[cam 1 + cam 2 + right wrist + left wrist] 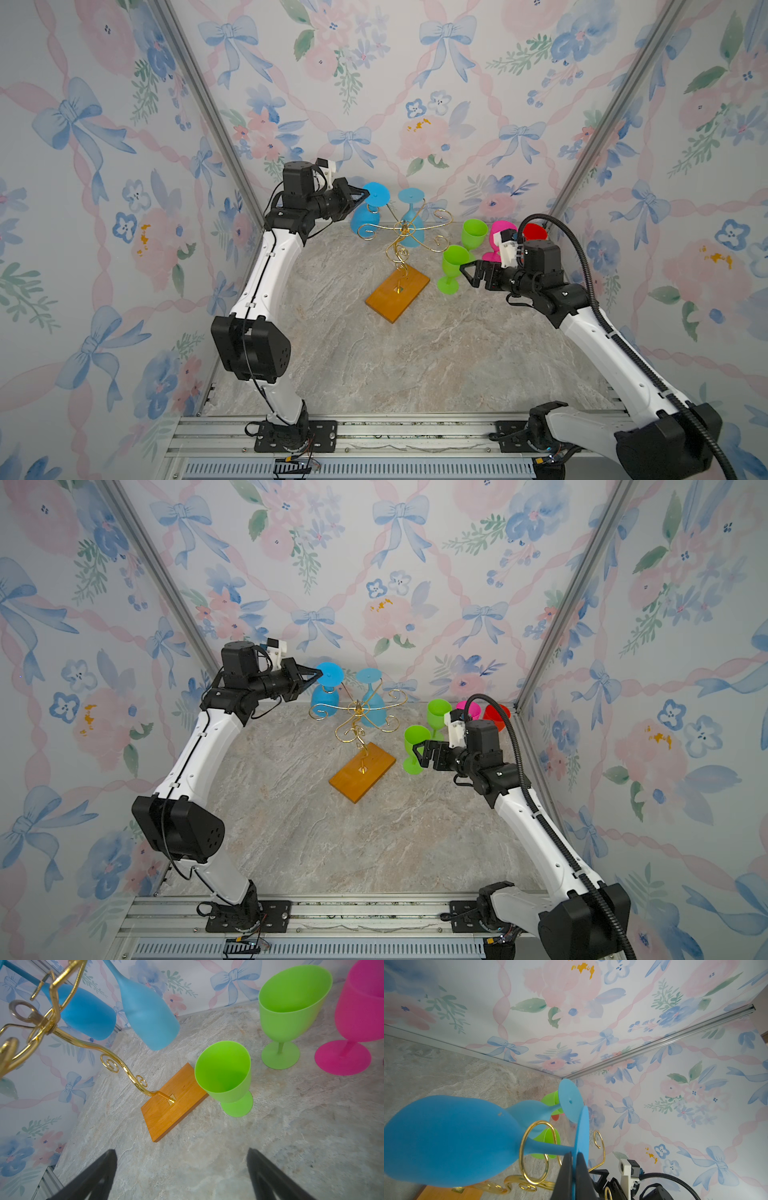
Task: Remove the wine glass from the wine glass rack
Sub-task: 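Slide the blue glass off the rack arm with the left gripper, pulling toward the robot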
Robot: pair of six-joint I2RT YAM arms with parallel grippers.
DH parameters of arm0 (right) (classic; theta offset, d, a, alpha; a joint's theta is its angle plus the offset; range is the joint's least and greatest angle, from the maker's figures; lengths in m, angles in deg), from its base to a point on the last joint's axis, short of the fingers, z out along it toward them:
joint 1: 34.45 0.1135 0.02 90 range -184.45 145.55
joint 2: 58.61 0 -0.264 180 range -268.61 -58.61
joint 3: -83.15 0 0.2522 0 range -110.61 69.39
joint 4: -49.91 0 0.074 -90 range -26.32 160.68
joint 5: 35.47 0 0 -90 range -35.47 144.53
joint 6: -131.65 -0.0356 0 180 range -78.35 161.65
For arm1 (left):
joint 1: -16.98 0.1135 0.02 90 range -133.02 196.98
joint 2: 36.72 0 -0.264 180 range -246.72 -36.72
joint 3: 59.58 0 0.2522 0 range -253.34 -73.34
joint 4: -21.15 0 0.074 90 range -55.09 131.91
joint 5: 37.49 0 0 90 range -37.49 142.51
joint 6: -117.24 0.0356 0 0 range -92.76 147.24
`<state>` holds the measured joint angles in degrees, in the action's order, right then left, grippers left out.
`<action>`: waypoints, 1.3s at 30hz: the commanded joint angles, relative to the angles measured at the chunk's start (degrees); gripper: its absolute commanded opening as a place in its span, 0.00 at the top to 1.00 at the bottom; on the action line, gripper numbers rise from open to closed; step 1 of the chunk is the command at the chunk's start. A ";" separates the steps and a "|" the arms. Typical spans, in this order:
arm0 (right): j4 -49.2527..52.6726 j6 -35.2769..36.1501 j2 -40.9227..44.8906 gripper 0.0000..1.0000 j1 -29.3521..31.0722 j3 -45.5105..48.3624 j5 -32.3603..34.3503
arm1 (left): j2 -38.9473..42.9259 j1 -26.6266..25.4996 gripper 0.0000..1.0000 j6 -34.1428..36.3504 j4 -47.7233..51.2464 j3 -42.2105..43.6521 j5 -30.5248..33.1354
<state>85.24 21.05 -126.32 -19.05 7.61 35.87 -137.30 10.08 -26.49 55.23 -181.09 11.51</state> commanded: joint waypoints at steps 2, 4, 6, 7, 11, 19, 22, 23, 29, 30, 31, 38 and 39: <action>-0.92 -0.41 1.60 0.01 -1.22 0.29 -1.33 | -1.61 -0.79 1.00 -0.14 -1.05 -2.27 0.11; -0.85 -0.49 1.74 0.01 -1.56 0.34 -1.64 | -2.07 -1.31 1.00 0.02 -1.00 -2.38 0.18; -0.75 -0.58 1.96 0.01 -1.80 0.34 -1.90 | -2.55 -1.79 1.00 0.12 -1.00 -2.56 0.30; -0.82 -0.58 2.05 0.00 -1.88 0.32 -1.99 | -2.76 -2.04 1.00 0.23 -1.02 -2.71 0.30; -0.57 -0.58 2.47 0.01 -2.17 0.52 -2.02 | -3.69 -3.17 1.00 0.73 -1.06 -3.34 -0.08; 0.24 -0.10 4.10 0.01 -2.99 1.47 -2.00 | 0.56 -3.52 1.00 2.38 -0.99 1.83 -0.74; 0.33 -0.01 4.66 0.01 -3.43 1.83 -2.00 | 3.67 -3.08 1.00 3.56 -1.02 4.97 0.20; 0.52 0.00 4.68 0.01 -3.52 1.78 -2.05 | 4.43 -2.84 1.00 3.91 -1.03 5.73 0.38; 0.28 -0.31 4.50 0.01 -3.71 1.90 -2.35 | 7.10 -1.81 1.00 4.45 -1.03 8.20 -0.94; 0.20 -0.39 4.43 0.01 -3.71 1.97 -2.48 | 7.34 -1.64 1.00 4.62 -1.02 8.33 -1.30; 0.21 -0.45 4.34 0.01 -3.71 1.96 -2.53 | 7.49 -1.50 1.00 4.84 -0.98 8.34 -1.83; 0.05 -0.62 4.07 0.01 -3.72 1.85 -2.53 | 9.11 0.92 1.00 5.30 -0.99 9.94 -3.60; 0.02 -0.62 3.98 0.01 -3.73 1.84 -2.57 | 9.47 1.41 1.00 5.51 -1.05 10.48 -3.32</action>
<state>85.67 21.03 -122.36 -22.39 8.79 33.93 -130.21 10.02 -22.91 55.27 -172.24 8.65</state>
